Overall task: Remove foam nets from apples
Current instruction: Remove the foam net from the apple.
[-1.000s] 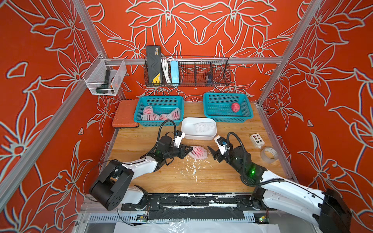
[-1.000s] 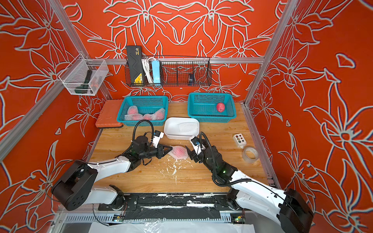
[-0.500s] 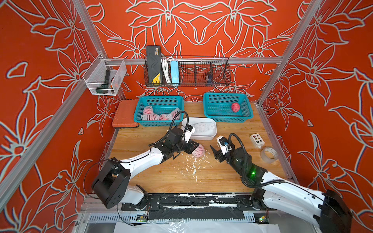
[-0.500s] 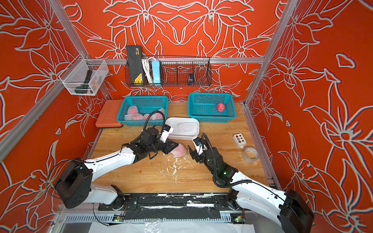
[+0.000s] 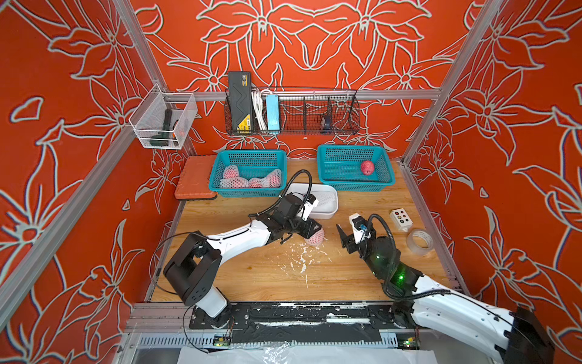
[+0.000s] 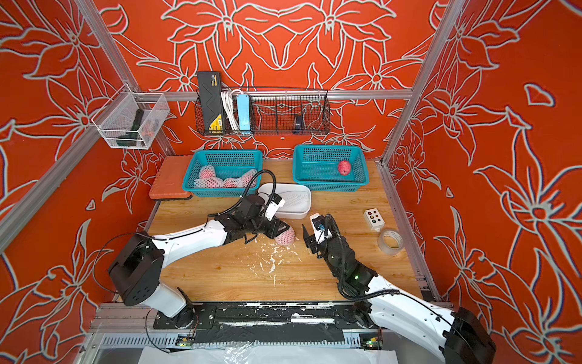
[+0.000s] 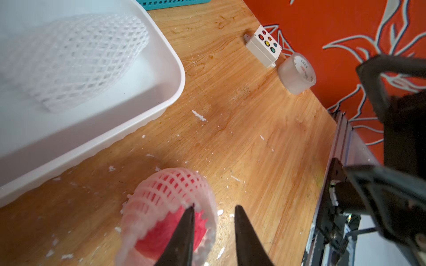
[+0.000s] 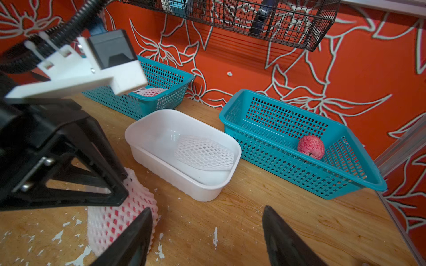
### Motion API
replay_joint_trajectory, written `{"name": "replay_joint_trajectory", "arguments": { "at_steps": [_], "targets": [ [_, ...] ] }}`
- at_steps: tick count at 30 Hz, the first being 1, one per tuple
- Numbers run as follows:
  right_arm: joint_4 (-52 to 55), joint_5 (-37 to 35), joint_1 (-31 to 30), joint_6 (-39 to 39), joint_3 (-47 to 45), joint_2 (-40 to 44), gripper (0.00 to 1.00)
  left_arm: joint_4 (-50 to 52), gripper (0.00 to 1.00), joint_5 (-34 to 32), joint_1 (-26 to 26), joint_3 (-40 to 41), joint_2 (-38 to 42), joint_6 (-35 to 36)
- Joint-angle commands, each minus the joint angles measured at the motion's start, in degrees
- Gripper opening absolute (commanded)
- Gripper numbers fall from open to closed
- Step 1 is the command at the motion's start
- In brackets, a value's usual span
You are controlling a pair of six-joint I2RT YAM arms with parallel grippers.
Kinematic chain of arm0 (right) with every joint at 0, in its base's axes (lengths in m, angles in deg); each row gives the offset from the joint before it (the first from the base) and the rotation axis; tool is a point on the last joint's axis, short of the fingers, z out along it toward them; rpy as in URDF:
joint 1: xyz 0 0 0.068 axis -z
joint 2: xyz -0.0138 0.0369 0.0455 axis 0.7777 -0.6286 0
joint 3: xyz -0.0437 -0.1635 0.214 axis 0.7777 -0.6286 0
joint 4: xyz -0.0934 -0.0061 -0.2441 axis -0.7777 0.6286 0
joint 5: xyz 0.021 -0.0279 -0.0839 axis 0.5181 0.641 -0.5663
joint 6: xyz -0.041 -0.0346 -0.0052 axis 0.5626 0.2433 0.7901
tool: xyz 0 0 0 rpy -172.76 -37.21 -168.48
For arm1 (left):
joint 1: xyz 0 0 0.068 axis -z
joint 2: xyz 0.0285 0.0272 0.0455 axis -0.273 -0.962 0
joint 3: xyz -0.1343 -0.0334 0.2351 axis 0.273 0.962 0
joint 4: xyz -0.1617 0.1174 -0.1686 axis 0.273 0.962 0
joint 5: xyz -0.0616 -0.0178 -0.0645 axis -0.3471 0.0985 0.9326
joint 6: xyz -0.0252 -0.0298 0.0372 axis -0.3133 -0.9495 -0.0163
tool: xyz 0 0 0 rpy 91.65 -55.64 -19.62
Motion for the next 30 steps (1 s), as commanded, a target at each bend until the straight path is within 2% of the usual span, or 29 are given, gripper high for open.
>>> {"name": "replay_joint_trajectory", "arguments": {
  "at_steps": [1,9,16,18,21,24,28,30],
  "targets": [
    [-1.3,-2.2,0.5,-1.2,-0.2,0.5,0.75,1.9,0.33,0.4,1.1,-2.6,-1.3,2.1],
    [-1.5,-2.0,0.9,-1.7,-0.9,1.5,0.75,2.0,0.47,0.4,1.9,-3.9,-0.8,2.2],
    [-1.7,-1.3,1.0,-2.1,-0.8,1.0,0.75,-1.8,0.57,-3.7,2.1,-2.5,5.9,2.1],
    [-1.7,-1.3,1.1,-2.2,-0.8,1.1,0.75,-4.7,0.67,-6.8,2.1,0.1,9.1,1.5],
    [-1.8,-1.3,1.2,-2.1,-0.9,1.1,0.75,-10.8,0.75,-9.6,2.1,6.7,14.4,1.0],
    [-1.9,-1.1,1.3,-2.4,-0.9,1.0,0.75,-16.4,0.97,-13.4,1.5,14.4,18.8,-1.6],
    [-2.5,-0.6,1.4,-2.5,-0.9,0.3,0.75,-21.8,0.97,-9.4,-1.9,20.9,19.7,-6.6],
    [-2.2,-0.4,1.4,-2.7,-0.8,0.1,0.75,-23.3,0.97,-8.4,-2.1,21.9,18.5,-6.6]
  ]
}}
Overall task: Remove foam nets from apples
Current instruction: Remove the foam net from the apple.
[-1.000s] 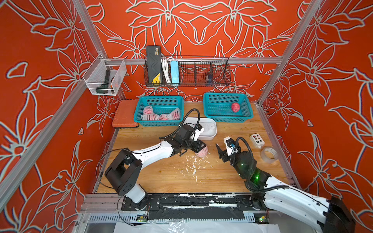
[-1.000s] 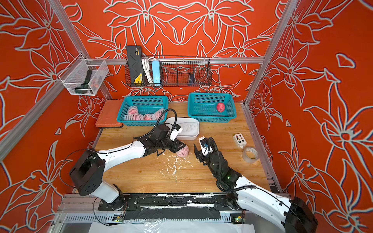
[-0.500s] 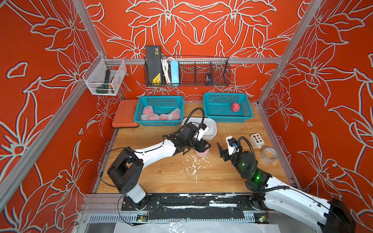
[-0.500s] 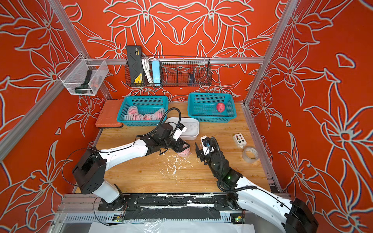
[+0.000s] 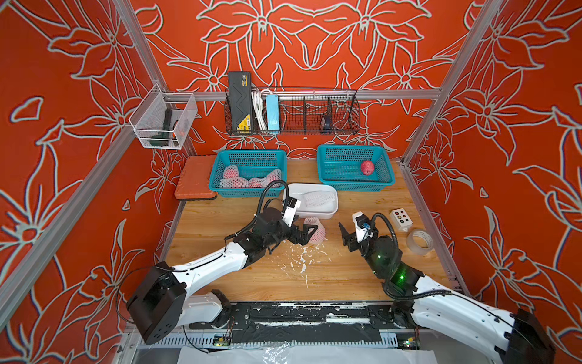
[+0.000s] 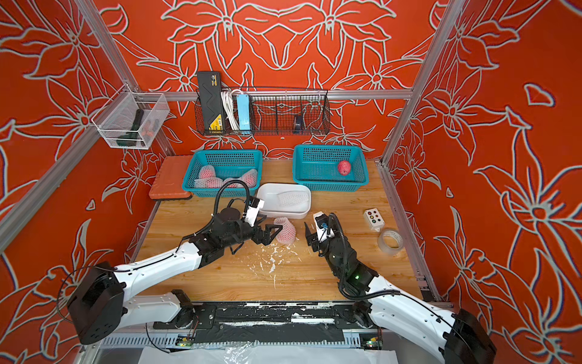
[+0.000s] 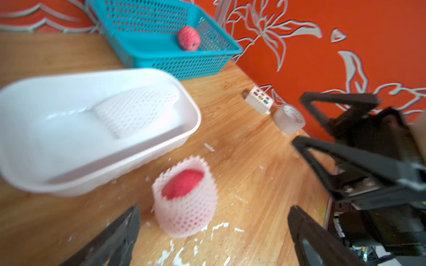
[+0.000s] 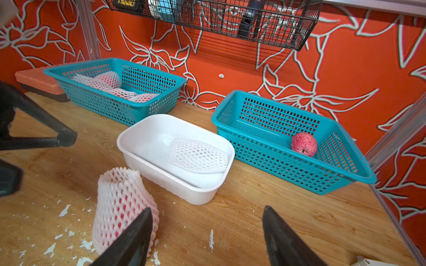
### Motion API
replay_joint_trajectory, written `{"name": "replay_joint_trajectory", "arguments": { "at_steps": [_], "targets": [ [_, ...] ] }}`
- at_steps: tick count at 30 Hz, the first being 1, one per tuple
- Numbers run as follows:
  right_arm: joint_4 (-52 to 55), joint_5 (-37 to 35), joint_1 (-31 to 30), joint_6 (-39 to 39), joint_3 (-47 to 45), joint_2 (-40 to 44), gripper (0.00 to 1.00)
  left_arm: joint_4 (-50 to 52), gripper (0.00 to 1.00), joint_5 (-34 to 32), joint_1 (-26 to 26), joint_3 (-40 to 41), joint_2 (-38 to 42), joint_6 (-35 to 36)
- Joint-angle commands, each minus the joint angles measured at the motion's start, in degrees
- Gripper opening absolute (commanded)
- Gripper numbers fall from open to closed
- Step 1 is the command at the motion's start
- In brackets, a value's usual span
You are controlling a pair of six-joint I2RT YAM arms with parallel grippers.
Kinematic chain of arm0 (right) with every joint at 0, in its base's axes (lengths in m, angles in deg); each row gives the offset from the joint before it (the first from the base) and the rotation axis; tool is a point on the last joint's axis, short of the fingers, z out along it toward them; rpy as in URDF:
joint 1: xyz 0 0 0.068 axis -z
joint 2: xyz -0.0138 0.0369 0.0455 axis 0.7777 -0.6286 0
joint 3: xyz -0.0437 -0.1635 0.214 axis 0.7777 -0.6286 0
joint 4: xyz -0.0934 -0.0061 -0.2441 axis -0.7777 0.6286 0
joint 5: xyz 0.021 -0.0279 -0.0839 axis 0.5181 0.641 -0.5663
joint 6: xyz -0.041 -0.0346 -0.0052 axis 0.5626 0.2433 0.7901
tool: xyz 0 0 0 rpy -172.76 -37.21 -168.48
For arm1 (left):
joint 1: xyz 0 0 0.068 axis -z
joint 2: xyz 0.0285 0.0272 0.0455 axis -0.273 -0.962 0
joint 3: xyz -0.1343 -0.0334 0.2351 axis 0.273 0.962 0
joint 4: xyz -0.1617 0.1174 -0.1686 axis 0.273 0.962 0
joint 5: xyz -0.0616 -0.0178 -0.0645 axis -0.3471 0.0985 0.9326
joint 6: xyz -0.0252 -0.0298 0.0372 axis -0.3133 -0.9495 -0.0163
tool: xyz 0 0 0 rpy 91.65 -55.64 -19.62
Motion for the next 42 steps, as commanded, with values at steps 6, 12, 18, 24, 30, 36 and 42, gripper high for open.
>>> {"name": "replay_joint_trajectory", "arguments": {
  "at_steps": [6,12,18,24,30,36,42],
  "targets": [
    [-1.9,0.7,0.5,-1.1,-0.7,-0.5,0.75,-12.7,0.97,5.9,-0.7,1.7,-6.9,-1.6],
    [-1.8,0.8,0.4,-1.1,-0.7,-0.4,0.75,-15.7,0.98,6.7,0.0,-0.5,-14.2,-1.7],
    [-1.8,1.0,0.5,-1.1,-1.0,0.6,0.75,-15.6,0.97,6.6,0.3,-3.6,-19.6,-0.5],
    [-1.7,1.3,0.5,-1.3,-1.1,0.9,0.75,-18.1,0.97,5.9,1.0,-5.3,-22.5,0.8],
    [-1.6,1.3,0.5,-1.3,-1.1,0.9,0.75,-18.5,0.81,7.1,1.2,-7.1,-24.5,1.9],
    [-1.6,1.1,0.5,-1.4,-1.3,1.3,0.75,-18.3,0.68,6.7,1.3,-7.3,-26.0,2.7],
    [-1.5,1.2,0.6,-1.5,-1.2,1.2,0.75,-17.9,0.51,6.5,1.5,-7.2,-25.7,3.2]
  ]
}}
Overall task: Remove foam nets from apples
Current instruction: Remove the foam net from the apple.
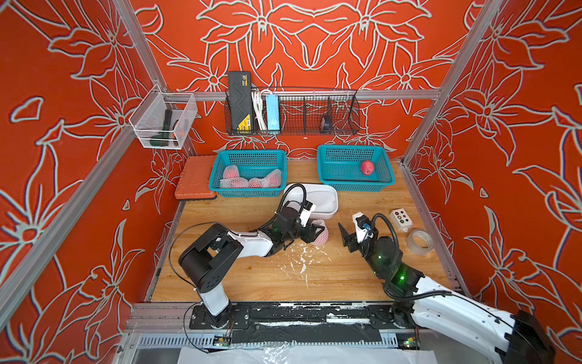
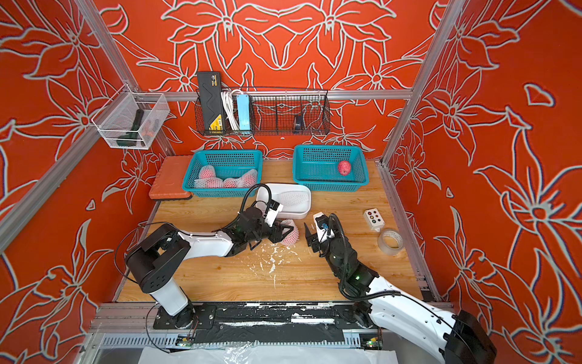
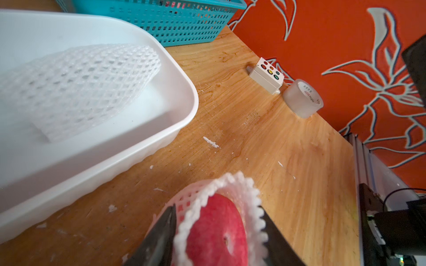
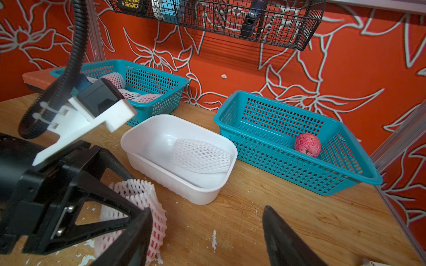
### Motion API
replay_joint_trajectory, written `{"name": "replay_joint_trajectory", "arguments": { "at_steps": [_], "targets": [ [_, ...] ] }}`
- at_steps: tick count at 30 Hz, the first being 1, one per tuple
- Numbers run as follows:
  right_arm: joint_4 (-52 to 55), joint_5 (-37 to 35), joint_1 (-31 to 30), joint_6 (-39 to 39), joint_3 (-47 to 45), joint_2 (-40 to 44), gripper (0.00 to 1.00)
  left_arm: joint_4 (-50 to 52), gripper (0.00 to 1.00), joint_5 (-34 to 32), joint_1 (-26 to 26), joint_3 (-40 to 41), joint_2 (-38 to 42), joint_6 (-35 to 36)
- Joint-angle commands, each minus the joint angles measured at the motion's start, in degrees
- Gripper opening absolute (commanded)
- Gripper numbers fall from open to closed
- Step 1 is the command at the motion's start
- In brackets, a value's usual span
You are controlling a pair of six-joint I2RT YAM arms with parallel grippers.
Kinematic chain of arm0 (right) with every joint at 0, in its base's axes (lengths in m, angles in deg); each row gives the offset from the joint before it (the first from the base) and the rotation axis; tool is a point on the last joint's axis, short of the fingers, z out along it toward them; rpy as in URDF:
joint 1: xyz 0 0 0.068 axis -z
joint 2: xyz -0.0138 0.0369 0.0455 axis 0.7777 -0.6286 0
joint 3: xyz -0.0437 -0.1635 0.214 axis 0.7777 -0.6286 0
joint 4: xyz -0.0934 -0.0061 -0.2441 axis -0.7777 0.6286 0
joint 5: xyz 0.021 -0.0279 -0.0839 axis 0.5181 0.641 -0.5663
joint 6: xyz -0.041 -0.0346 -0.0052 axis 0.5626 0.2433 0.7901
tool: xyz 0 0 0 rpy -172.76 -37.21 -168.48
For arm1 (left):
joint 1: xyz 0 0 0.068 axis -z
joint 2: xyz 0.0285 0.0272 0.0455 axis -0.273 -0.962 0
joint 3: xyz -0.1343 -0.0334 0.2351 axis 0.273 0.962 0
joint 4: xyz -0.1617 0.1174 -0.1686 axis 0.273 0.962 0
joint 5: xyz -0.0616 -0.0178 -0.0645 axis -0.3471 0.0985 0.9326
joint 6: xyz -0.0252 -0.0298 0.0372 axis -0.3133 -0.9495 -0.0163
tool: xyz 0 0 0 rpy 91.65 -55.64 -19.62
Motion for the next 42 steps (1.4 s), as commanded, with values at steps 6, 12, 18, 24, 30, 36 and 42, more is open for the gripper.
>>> {"name": "replay_joint_trajectory", "arguments": {
  "at_steps": [6,12,18,24,30,36,42],
  "targets": [
    [-1.5,0.0,0.3,-1.3,-0.7,0.2,0.75,-0.4,0.35,-0.3,0.5,-0.4,2.3,1.5],
    [-1.4,-0.1,0.3,-1.3,-0.7,0.3,0.75,0.8,0.14,-0.9,0.5,-0.3,5.5,2.3],
    [-1.4,-0.2,0.4,-1.5,-0.7,0.5,0.75,-1.0,0.0,1.4,0.4,1.1,8.9,3.5],
    [-1.4,0.0,0.3,-1.5,-0.8,0.7,0.75,11.6,0.0,-9.8,4.0,-4.9,8.3,10.3],
    [-1.2,0.3,0.3,-1.6,-0.9,1.2,0.75,-5.0,0.0,3.7,-2.2,3.6,8.6,-2.4],
    [-1.3,0.4,0.3,-1.7,-1.1,1.6,0.75,-5.3,0.0,1.4,0.0,4.9,8.4,-0.2],
    [-1.4,0.3,0.3,-1.8,-1.1,1.5,0.75,-4.1,0.0,-0.5,1.2,4.5,10.5,2.4]
  ]
}}
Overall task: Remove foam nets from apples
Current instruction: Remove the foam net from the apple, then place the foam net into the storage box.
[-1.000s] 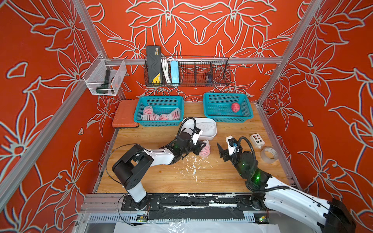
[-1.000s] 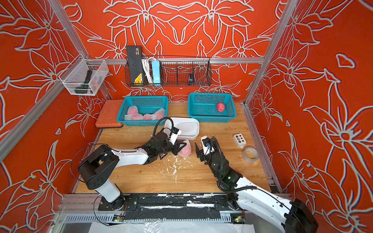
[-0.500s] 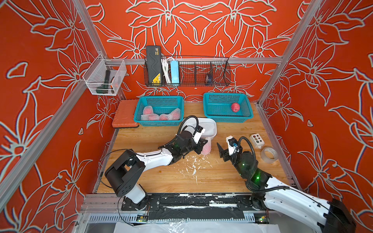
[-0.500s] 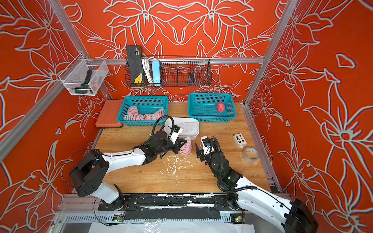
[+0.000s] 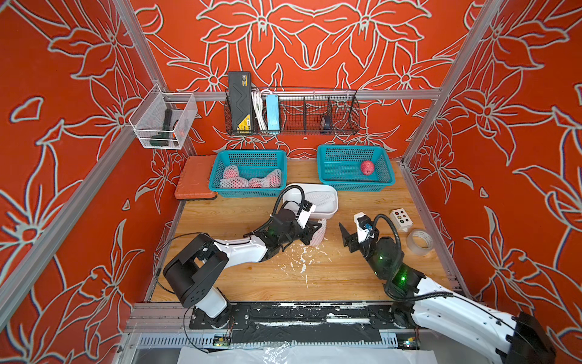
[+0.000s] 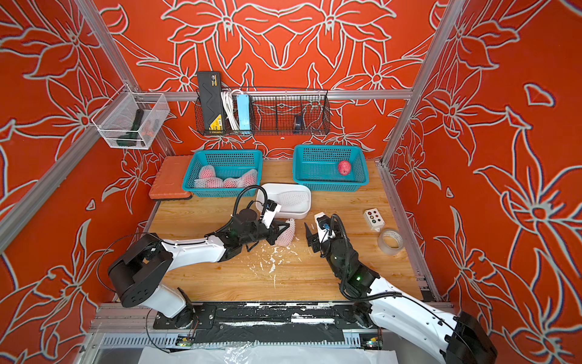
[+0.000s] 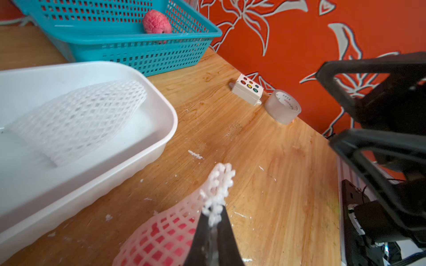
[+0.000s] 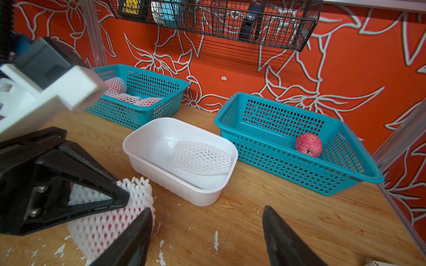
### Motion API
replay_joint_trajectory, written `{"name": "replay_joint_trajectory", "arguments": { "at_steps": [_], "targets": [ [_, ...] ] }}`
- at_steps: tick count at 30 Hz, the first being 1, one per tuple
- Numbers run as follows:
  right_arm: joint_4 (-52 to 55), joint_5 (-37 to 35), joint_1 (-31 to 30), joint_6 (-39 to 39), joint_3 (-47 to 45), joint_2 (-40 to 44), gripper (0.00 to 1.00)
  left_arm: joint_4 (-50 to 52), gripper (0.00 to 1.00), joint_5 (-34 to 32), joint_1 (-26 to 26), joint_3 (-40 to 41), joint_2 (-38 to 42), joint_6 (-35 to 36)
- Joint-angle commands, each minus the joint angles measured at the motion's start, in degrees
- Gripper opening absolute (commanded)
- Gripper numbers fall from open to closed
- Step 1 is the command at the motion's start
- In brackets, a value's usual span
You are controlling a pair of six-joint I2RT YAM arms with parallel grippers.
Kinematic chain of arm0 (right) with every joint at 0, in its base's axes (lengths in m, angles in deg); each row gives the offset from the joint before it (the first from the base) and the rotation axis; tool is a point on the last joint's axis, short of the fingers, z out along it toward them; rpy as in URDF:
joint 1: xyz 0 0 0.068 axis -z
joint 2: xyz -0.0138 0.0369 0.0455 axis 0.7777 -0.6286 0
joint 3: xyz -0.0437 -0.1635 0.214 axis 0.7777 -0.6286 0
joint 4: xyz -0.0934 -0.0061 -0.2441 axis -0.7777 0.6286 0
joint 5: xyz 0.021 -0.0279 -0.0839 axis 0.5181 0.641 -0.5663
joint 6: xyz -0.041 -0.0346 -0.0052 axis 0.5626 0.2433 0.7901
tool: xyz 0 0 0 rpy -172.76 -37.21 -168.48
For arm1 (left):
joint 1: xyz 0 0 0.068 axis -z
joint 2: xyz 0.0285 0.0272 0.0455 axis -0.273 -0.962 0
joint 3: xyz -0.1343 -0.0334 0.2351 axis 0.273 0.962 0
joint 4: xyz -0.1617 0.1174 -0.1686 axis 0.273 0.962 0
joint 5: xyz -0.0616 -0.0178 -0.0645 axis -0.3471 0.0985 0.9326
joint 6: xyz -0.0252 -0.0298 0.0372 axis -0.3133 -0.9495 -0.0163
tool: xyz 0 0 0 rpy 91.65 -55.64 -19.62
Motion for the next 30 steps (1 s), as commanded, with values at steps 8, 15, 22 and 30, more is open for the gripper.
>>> {"name": "replay_joint_trajectory", "arguments": {
  "at_steps": [8,15,22,30],
  "targets": [
    [-1.0,0.2,0.3,-0.9,-0.7,0.6,0.75,4.1,0.0,2.5,-1.1,-3.5,6.2,1.8],
    [-0.5,-0.1,0.5,-1.1,-0.9,1.7,0.75,5.3,0.0,0.5,-2.9,-4.9,8.9,1.9],
    [-1.8,0.1,0.4,-1.9,-1.4,1.5,0.75,13.3,0.0,-8.2,-7.1,-15.0,11.1,4.6],
    [-1.5,-0.1,0.5,-1.7,-1.0,0.3,0.75,30.7,0.0,-28.0,-7.2,-34.3,-0.7,13.2]
  ]
}}
